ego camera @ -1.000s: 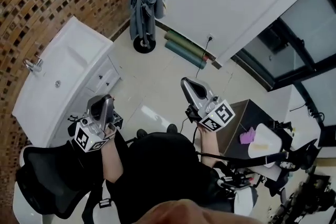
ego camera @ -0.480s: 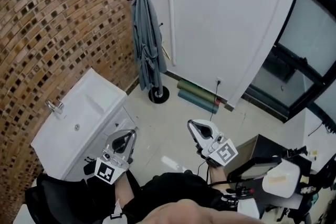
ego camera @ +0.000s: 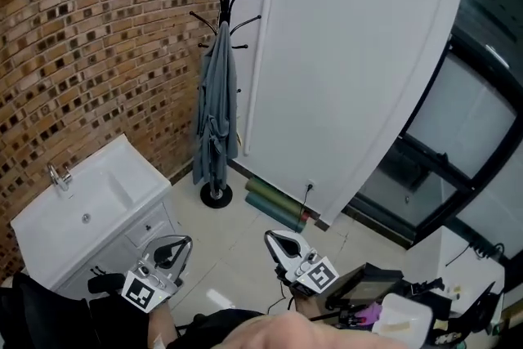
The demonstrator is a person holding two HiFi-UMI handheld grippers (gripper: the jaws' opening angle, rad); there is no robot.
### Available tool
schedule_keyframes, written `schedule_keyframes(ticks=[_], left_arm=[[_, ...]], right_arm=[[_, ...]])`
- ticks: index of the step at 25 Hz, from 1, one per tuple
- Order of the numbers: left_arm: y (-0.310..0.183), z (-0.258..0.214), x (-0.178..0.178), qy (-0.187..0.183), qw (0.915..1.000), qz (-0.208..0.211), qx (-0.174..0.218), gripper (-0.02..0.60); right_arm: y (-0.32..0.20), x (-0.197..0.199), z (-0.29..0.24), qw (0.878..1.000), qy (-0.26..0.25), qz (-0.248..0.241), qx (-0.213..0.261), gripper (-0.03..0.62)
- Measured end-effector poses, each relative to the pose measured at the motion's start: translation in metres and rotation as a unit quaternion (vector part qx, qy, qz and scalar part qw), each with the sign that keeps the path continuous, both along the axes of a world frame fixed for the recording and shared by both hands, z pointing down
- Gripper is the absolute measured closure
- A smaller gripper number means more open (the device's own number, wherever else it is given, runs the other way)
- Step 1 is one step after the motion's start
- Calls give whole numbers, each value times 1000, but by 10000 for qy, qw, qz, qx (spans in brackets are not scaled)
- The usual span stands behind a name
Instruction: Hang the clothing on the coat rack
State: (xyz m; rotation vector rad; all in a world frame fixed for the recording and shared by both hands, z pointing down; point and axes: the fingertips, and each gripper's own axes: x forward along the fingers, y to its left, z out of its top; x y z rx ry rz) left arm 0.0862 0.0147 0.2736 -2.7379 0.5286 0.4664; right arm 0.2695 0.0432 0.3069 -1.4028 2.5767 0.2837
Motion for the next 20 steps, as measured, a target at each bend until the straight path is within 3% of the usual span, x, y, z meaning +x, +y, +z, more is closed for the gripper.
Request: schedule_keyframes(ticks=[2,3,4,5,7,8,9,10,12,14,15,17,20], left_arm=[[9,-12,-11,677,9946,720,-320,579],[15,-22,-20,1151,9851,1204,-431,579],[19,-32,-34,1735,9691,1678,-501,578],[19,-40,-50,2357,9479,2070,-561,580],[14,-43,-78,3358,9064,2477,-655,579],[11,-42,-85,3642,8941,2517,-685,578],[9,-41,-88,3769,8892,2492,-714,578],[9,-40,-86,3737,8924,2422,-734,504],[10,-40,-72,3292,9164,2176,-673,459],[11,-40,-55,2744,9418,1870,-521,477],[9,-39,-50,2568,9499,1717,-482,551],[1,-37,-46,2448,9579,1397,-539,578],[-16,-33,-49,2491,9620,887,-681,579]], right_arm=[[1,-1,1,10000,-47,-48,-45,591],[1,-2,2,9999,-63,-81,-64,592],[1,-4,3,9999,-72,-115,-80,591],[0,-5,3,9998,-74,-142,-92,591],[-1,-4,2,9998,-48,-161,-98,591],[-1,-2,2,9998,-28,-159,-100,592],[0,-1,2,9998,-11,-163,-101,591],[1,-1,2,9998,0,-179,-97,591],[-1,-3,2,9997,5,-234,-67,591],[-2,-5,0,9996,-1,-278,-16,592],[-2,-5,-1,9996,-1,-285,6,591],[-2,-4,-1,9996,-11,-281,28,591],[-3,1,3,9996,-65,-262,29,591]])
